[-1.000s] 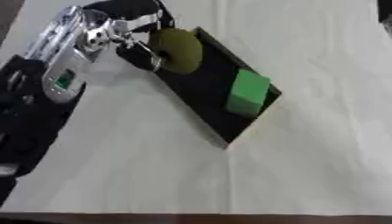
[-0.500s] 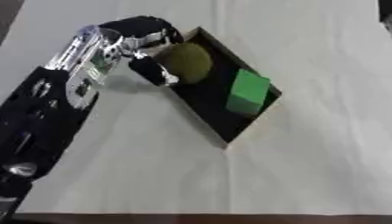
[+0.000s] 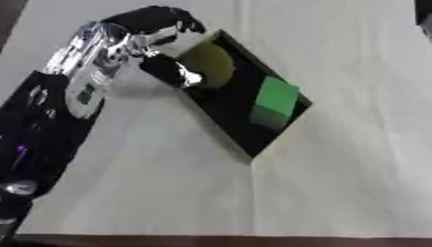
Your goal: Pick up objects on the table and place them in the box.
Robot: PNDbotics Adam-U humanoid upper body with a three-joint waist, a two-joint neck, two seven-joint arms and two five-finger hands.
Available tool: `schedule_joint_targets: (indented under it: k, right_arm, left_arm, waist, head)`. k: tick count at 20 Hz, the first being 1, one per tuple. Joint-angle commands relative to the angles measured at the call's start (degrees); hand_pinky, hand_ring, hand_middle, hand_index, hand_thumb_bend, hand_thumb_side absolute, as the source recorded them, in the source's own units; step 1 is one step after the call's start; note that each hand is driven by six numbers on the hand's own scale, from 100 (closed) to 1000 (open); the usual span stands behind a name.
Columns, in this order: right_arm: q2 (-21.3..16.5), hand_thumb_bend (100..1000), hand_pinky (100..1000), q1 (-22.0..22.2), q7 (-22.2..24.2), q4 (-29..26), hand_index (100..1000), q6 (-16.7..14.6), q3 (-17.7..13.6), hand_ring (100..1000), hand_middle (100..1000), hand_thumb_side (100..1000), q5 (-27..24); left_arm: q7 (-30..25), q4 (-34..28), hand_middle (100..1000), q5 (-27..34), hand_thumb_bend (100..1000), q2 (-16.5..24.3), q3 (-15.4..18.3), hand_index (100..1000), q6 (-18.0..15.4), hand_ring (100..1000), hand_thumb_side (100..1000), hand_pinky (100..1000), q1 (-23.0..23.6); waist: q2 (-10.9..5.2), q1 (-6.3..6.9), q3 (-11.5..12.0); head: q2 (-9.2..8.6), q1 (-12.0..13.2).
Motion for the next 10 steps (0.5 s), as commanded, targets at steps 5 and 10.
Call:
schedule_joint_targets:
  k: [5,10]
  right_arm:
    - [-1.4,100,829,1.1,-2.1,-0.8,827,-0.1,-2.4,783,735,482,-0.2]
    - [-1.4,100,829,2.6,-3.9,-0.8,824,-0.2,-3.4,778,732,476,-0.1]
  left_arm:
    - [13.2,-23.8,790,13.1,190,11.0,7.1,870,7.9,814,515,858,4.4]
    - [28.9,-32.3,782,23.9,238,17.3,12.1,857,8.5,814,468,855,11.5]
  waist:
    - [-1.83,-0.10,0.8]
    - [-1.82,-0.42,1.3]
  head:
    - [0.01,-1.2]
    - [-0.27,-1.6]
